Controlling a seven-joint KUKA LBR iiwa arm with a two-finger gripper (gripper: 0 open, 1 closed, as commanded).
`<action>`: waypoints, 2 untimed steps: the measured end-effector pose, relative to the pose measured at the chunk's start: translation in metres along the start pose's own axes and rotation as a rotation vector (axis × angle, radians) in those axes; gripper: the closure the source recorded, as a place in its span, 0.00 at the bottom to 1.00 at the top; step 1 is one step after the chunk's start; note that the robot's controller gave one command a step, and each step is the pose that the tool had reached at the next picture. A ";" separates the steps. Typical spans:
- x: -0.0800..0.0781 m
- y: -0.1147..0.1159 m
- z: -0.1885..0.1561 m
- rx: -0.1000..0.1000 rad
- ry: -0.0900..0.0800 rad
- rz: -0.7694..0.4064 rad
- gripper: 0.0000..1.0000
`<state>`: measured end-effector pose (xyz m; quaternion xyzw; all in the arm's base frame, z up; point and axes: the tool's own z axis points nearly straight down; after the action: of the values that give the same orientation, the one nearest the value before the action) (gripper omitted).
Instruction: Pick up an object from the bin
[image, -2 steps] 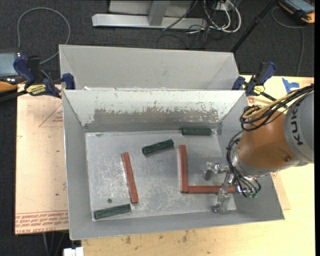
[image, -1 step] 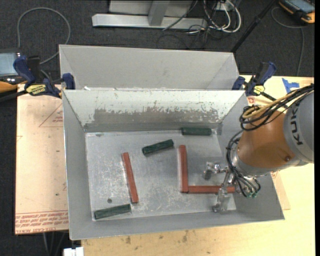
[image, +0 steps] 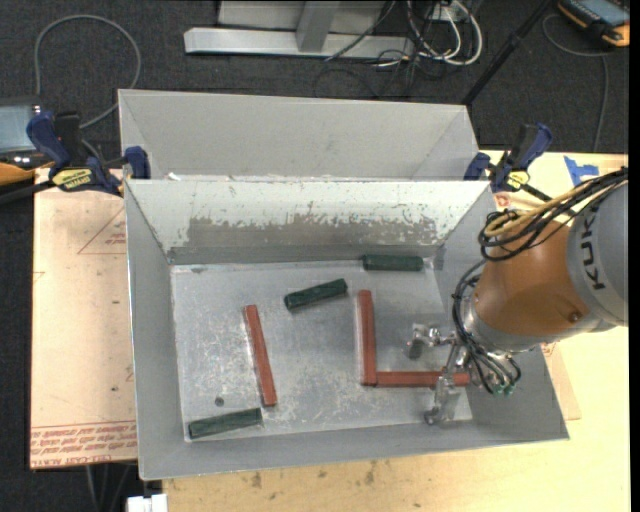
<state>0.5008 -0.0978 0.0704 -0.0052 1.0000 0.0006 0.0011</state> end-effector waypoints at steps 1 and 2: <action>0.000 0.000 0.000 0.000 0.000 0.000 1.00; -0.002 0.000 -0.059 0.002 -0.005 0.000 1.00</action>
Offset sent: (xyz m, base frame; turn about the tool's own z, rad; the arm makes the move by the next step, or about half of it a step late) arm 0.0000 0.0000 0.0000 0.0000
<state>0.5029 -0.0974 0.1294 -0.0052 1.0000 -0.0003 0.0037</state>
